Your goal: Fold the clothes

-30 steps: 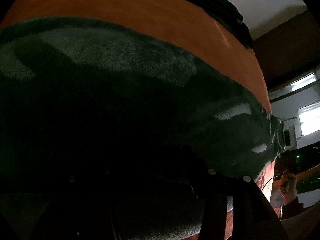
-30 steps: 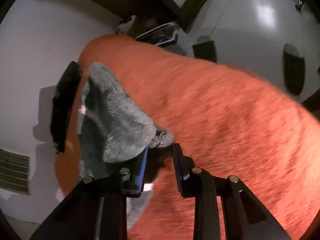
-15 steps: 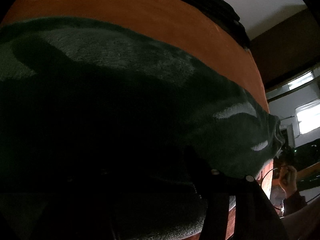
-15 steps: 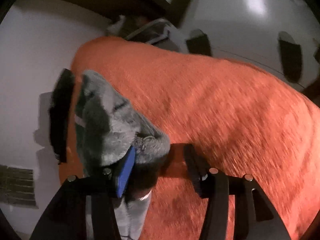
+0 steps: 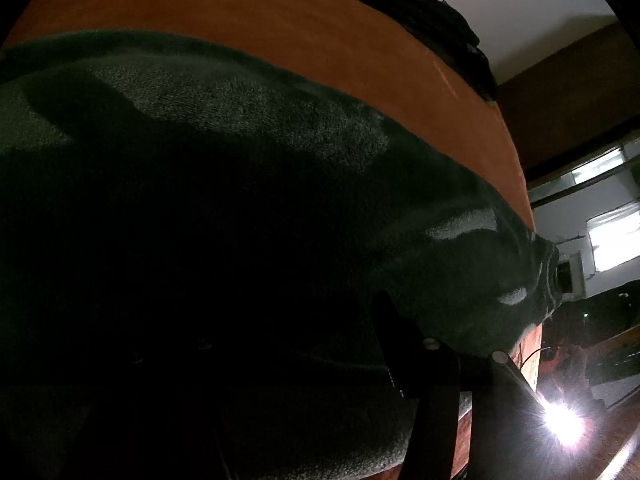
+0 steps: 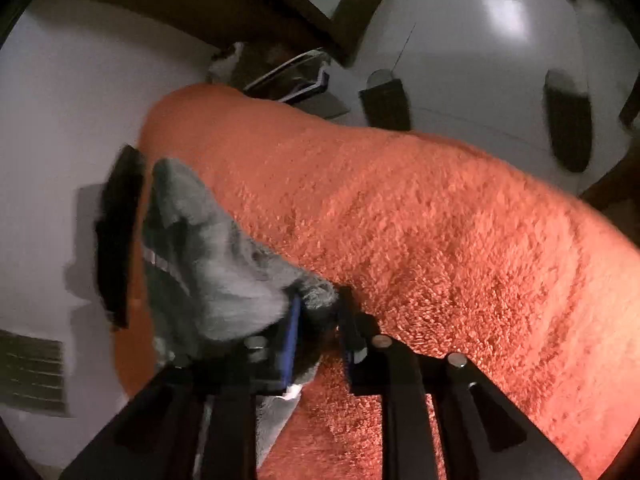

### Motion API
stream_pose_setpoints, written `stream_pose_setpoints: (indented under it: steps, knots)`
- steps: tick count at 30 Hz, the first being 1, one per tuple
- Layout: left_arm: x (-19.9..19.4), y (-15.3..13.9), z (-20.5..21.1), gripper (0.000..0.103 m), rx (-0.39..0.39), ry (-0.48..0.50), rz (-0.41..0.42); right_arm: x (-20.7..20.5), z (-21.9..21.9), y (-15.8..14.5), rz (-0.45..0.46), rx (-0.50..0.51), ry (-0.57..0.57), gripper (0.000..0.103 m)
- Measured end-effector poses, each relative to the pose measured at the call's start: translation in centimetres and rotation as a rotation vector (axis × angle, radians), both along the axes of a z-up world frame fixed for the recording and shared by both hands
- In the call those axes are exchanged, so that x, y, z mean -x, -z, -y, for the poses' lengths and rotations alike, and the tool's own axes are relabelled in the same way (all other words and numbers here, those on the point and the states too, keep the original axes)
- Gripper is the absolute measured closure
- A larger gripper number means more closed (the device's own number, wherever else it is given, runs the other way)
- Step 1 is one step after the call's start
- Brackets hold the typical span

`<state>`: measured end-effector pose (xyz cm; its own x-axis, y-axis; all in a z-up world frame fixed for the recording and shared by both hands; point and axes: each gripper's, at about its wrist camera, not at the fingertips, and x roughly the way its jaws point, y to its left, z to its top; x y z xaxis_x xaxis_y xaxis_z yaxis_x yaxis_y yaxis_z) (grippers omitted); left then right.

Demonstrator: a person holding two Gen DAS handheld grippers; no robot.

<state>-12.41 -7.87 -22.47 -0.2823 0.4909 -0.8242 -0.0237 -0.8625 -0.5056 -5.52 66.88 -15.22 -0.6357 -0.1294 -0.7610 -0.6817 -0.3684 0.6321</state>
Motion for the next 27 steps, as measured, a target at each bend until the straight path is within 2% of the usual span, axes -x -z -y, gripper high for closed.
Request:
stream_pose_setpoints:
  steps: [1, 3, 5, 8, 11, 13, 14, 15, 18, 20, 21, 23, 25, 26, 27]
  knots:
    - [-0.1, 0.0, 0.1, 0.046, -0.004, 0.001, 0.002, -0.4, -0.1, -0.8, -0.004, -0.037, 0.004, 0.077]
    - [-0.2, 0.0, 0.4, 0.046, -0.013, -0.009, 0.006, -1.2, -0.5, -2.1, -0.027, -0.083, 0.015, 0.05]
    - [-0.2, 0.0, 0.3, 0.046, -0.013, -0.012, 0.006, -1.7, -1.1, -2.3, -0.093, -0.026, 0.027, 0.045]
    - [-0.1, -0.1, 0.0, 0.043, -0.002, -0.006, 0.002, 0.3, -0.6, -1.9, -0.012, -0.041, -0.074, 0.046]
    - [-0.1, -0.2, -0.1, 0.039, 0.009, 0.0, 0.0, 2.5, 0.2, -0.6, 0.043, -0.006, -0.099, 0.048]
    - [-0.2, -0.4, -0.2, 0.038, 0.018, 0.002, -0.002, 2.7, 0.5, -0.6, 0.071, -0.041, -0.089, 0.074]
    - [-0.2, -0.4, -0.2, 0.038, 0.019, 0.002, -0.002, 2.6, 0.7, -1.0, 0.073, -0.06, -0.084, 0.083]
    - [-0.2, -0.4, -0.1, 0.038, 0.015, 0.0, -0.002, 2.4, 0.8, -1.4, 0.07, -0.075, -0.073, 0.086]
    - [-0.2, -0.5, 0.4, 0.038, -0.013, -0.014, 0.006, 1.1, 1.5, -3.9, 0.013, -0.126, -0.016, 0.088]
    - [-0.5, -0.5, 0.7, 0.038, -0.026, -0.02, 0.004, 1.1, 2.0, -5.1, -0.002, -0.215, -0.064, 0.088]
    - [-0.7, -0.4, 0.9, 0.038, -0.031, -0.021, 0.001, 1.3, 1.7, -4.6, 0.009, -0.222, -0.079, 0.088]
    - [-0.9, -0.5, 1.0, 0.038, -0.026, -0.01, -0.01, 1.4, 0.4, -1.6, 0.025, -0.128, -0.073, 0.088]
    - [-1.1, -0.8, 1.0, 0.038, -0.016, 0.004, -0.02, 0.7, -0.9, 1.1, -0.011, -0.017, -0.045, 0.087]
    - [-1.1, -1.0, 1.0, 0.038, -0.011, 0.007, -0.024, 0.1, -1.2, 1.1, -0.043, 0.008, -0.045, 0.084]
    - [-1.3, -1.4, 1.2, 0.038, -0.007, 0.006, -0.028, -0.3, -1.4, 0.2, -0.048, -0.014, -0.05, 0.078]
